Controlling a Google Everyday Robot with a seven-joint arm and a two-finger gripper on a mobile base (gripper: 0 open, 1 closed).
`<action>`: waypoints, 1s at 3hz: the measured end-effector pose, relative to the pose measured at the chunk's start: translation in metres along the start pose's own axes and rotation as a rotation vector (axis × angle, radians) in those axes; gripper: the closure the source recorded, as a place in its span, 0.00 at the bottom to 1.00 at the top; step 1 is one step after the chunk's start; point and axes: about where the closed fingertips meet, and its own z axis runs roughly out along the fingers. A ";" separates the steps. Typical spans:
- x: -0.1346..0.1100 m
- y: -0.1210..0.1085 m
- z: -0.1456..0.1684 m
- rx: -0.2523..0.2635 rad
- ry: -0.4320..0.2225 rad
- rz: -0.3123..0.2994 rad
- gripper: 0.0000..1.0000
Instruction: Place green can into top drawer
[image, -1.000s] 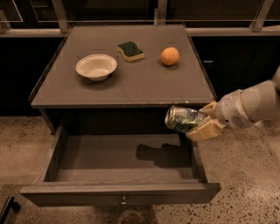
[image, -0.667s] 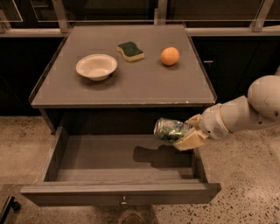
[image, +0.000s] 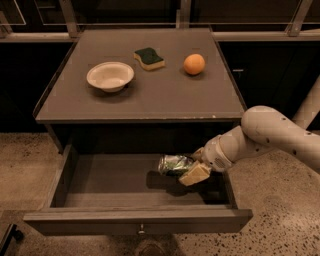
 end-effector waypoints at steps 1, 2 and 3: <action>0.014 -0.003 0.026 -0.020 0.034 0.026 1.00; 0.014 -0.003 0.027 -0.021 0.035 0.027 0.82; 0.014 -0.003 0.027 -0.021 0.035 0.027 0.58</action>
Offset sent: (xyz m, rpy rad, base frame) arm 0.0004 0.0055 -0.0262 -0.0180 0.0386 -0.0018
